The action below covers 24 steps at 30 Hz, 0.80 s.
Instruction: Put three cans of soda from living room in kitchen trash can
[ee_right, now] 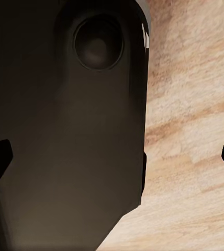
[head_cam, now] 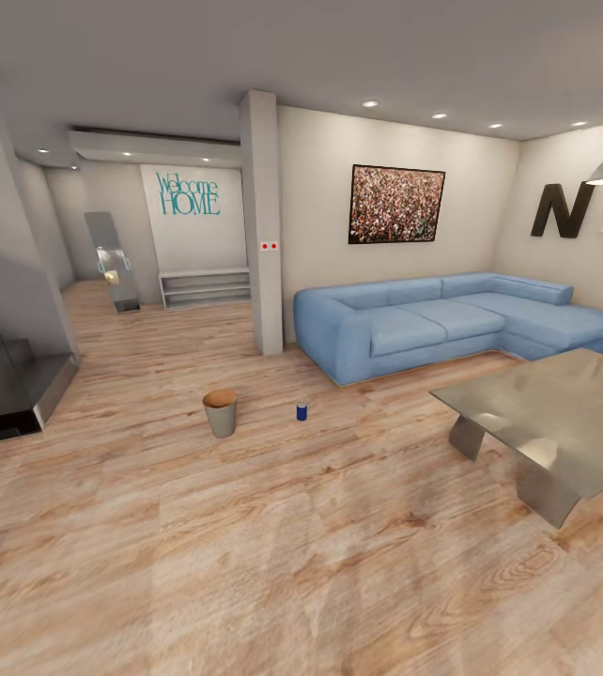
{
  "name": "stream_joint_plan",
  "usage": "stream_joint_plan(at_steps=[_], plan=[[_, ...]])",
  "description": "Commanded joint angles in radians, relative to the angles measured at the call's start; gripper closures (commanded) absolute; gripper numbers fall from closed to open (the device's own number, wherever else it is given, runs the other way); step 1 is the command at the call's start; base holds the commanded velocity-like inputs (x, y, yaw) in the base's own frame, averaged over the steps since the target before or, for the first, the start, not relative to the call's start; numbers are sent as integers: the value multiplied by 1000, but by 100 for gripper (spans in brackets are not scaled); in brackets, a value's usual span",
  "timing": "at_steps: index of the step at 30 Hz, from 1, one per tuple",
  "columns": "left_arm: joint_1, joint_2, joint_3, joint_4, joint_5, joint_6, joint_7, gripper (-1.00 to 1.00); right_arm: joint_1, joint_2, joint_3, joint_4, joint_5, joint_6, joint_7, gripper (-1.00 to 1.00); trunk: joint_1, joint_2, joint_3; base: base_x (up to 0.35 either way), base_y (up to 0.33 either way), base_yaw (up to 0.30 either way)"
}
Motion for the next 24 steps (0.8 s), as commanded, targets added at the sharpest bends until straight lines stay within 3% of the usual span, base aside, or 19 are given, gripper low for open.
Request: stream_joint_plan(at_steps=[1, 24], plan=[[0, 0, 0, 0, 0, 0, 0, -100, 0, 0, 0, 0, 0, 0, 0, -100, 0, 0, 0, 0, 0, 0], [0, 0, 0, 0, 0, 0, 0, -100, 0, 0, 0, 0, 0, 0, 0, -100, 0, 0, 0, 0, 0, 0]])
